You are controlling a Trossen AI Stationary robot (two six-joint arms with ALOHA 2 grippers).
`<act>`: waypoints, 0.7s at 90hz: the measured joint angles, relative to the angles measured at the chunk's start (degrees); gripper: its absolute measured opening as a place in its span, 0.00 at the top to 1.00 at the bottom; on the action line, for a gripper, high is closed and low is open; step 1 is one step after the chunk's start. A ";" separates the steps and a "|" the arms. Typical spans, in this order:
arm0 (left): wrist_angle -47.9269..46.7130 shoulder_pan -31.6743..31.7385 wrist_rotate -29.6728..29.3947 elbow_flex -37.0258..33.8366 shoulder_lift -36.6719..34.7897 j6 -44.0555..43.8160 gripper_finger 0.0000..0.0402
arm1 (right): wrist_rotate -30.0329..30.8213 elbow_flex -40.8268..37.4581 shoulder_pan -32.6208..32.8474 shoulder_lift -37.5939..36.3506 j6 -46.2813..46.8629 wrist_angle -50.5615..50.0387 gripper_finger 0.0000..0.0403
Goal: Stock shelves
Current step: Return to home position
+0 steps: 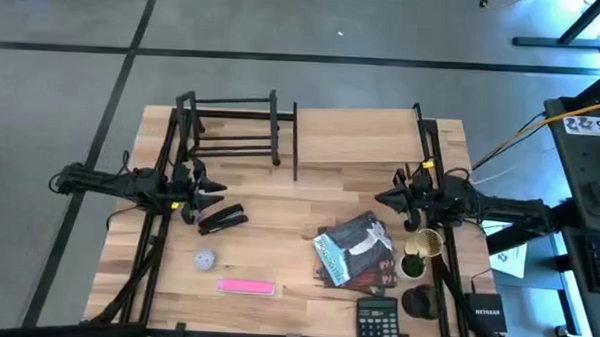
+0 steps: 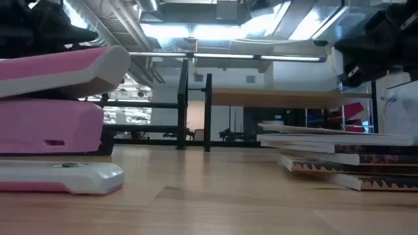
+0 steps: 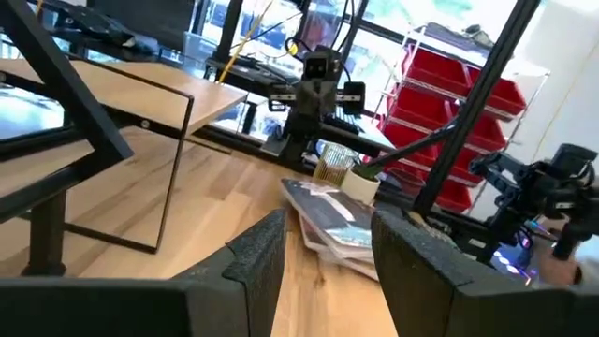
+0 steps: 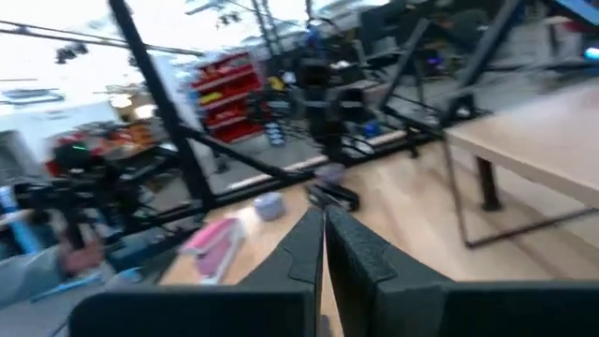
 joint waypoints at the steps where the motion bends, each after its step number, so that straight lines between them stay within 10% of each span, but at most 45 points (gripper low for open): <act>1: -0.01 0.00 0.00 0.00 0.00 -0.01 0.65 | 0.33 0.00 0.00 0.00 -0.51 -0.17 1.00; 63: -0.05 0.00 -0.02 -0.02 0.00 -0.67 0.65 | 3.94 0.00 0.00 -0.02 -4.28 -3.88 1.00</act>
